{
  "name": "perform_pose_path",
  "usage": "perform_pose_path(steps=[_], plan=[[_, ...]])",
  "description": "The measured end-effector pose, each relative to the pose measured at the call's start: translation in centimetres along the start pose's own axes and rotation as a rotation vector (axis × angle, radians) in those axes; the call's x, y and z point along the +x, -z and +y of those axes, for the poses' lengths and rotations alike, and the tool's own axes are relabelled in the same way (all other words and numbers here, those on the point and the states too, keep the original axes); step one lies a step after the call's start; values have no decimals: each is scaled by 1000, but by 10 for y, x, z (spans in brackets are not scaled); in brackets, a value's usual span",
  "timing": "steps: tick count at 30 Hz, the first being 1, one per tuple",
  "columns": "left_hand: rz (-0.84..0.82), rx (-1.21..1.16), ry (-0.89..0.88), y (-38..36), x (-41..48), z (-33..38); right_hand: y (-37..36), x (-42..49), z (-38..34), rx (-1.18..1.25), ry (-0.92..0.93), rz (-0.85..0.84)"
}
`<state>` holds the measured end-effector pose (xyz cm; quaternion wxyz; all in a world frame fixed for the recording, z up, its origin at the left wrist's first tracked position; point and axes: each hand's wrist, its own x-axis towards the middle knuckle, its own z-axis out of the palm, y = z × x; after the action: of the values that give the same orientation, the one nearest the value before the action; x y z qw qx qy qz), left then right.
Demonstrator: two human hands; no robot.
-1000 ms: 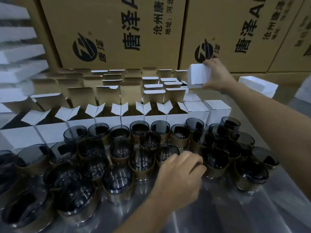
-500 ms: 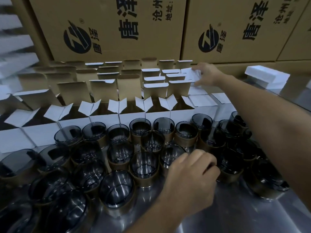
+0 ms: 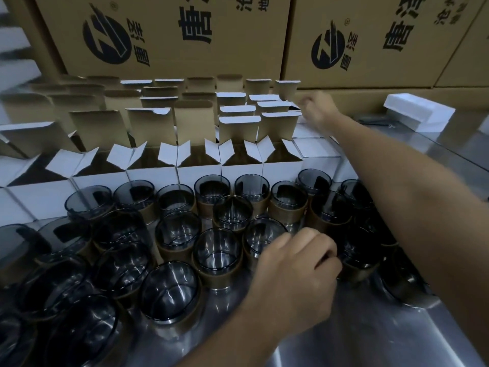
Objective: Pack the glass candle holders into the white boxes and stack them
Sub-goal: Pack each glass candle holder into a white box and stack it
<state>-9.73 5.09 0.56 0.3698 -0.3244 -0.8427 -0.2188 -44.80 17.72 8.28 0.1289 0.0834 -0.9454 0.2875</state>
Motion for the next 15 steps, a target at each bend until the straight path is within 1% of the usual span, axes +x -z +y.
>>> perform_pose_path(steps=[1,2,5,9,13,15], plan=[[-3,1,0,-1,0,0,-1,4,1,-16,19,60],[-5,2,-1,-1,-1,0,-3,9,0,-63,38,81],[0,15,-5,-4,-1,-2,-9,26,-6,-267,68,20],[23,28,-20,-5,1,-2,-13,43,-25,-399,73,-45],[8,86,-6,-6,4,-2,-22,61,-30,-393,80,-135],[-3,104,-2,-8,4,-4,-27,64,-31,-317,78,-138]])
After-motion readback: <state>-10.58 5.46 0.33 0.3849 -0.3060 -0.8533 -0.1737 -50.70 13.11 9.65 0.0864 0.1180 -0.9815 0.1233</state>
